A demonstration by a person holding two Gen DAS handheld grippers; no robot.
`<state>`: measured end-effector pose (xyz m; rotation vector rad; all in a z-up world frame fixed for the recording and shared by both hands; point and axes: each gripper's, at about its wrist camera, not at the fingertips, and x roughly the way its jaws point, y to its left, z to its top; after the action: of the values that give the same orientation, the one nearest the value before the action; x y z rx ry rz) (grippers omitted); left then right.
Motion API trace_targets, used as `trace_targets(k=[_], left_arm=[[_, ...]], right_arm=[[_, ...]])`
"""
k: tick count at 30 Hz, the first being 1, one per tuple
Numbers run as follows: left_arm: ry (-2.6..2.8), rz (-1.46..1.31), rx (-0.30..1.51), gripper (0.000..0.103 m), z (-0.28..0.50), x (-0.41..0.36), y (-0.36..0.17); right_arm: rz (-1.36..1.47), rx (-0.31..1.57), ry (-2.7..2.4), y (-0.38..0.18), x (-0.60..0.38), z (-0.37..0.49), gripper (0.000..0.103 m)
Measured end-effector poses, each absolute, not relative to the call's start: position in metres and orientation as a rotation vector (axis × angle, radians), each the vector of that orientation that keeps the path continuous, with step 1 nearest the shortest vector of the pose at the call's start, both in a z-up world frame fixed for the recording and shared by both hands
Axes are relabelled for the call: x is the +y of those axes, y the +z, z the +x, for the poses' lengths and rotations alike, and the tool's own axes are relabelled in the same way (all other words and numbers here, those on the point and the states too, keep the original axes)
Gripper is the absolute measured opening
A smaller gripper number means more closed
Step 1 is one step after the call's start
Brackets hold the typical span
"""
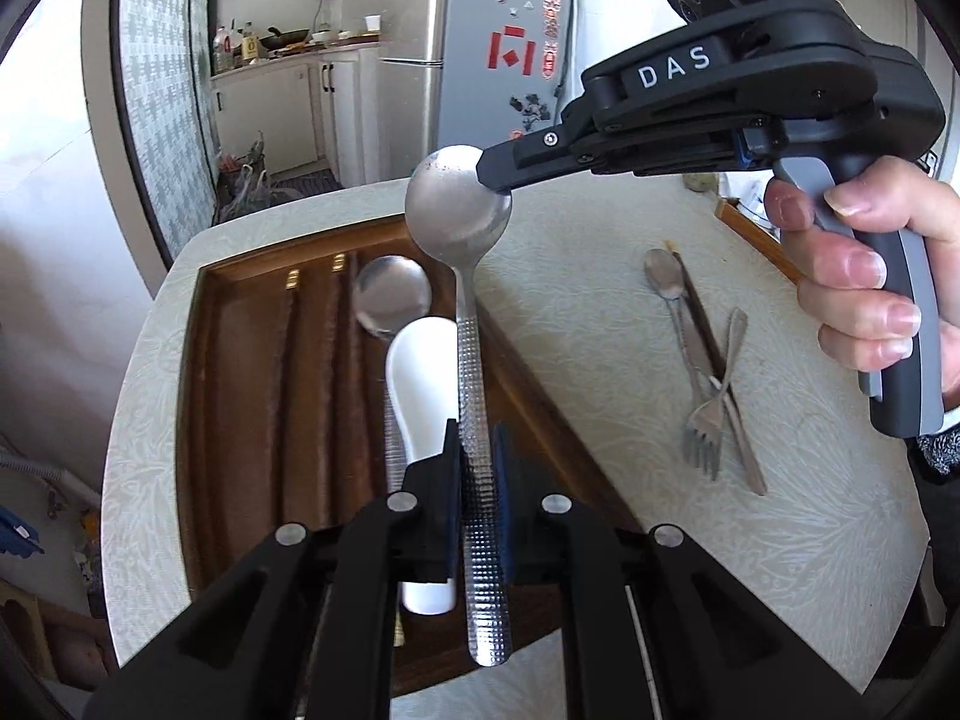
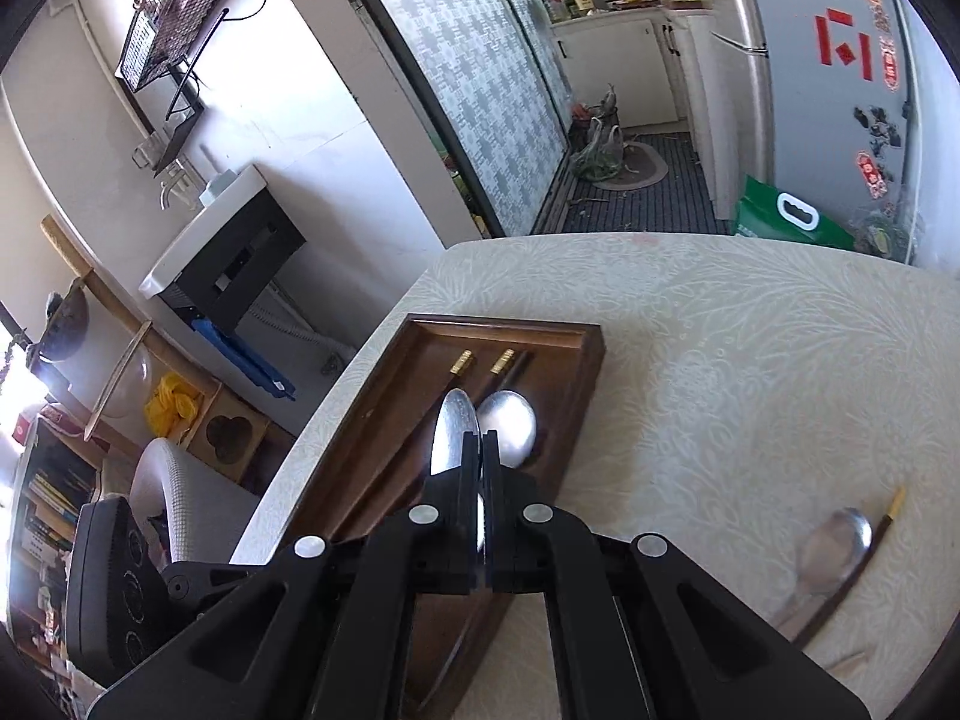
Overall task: Organize utensils
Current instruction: 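Carry the steel spoon into the tray and open the left gripper, then reach the left gripper to the steel fork and close on it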
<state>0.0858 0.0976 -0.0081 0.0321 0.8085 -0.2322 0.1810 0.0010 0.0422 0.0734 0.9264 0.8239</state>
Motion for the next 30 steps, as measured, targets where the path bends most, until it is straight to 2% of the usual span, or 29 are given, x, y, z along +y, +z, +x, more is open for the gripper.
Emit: trace_targets(k=[10,17,19,20,21,22,24,26,30], left_arm=[[-0.161,-0.013,0.858,0.011,0.110,0.128,-0.027],[-0.146,0.001,0.857,0.012,0.105,0.126,-0.026],[-0.139,0.008,0.856,0.012,0.101,0.124,-0.026],[-0.131,0.017,0.855,0.012,0.101,0.123,-0.026],[-0.121,0.032,0.854,0.015,0.100,0.122,-0.026],[-0.111,0.045,0.855,0.017,0.099,0.122,-0.026],[-0.080,0.065,0.838,0.042,0.094,0.121,-0.023],[-0.100,0.063,0.804,0.053,0.083,0.119,-0.013],[-0.166,0.051,0.740,0.058,0.066,0.104,0.010]], right_arm=[[0.053,1.010,0.842,0.001,0.052,0.219,0.002],[0.030,1.033,0.813,-0.012,0.054,0.220,0.007],[0.052,1.029,0.820,-0.006,0.047,0.217,0.025],[0.061,1.017,0.822,-0.001,0.039,0.215,0.047],[0.067,0.997,0.819,0.006,0.029,0.211,0.059],[0.070,0.975,0.816,0.014,0.018,0.207,0.060],[0.068,0.954,0.799,0.027,-0.006,0.201,0.061],[0.062,0.933,0.772,0.037,-0.036,0.195,0.062],[0.048,0.906,0.683,0.047,-0.100,0.183,0.062]])
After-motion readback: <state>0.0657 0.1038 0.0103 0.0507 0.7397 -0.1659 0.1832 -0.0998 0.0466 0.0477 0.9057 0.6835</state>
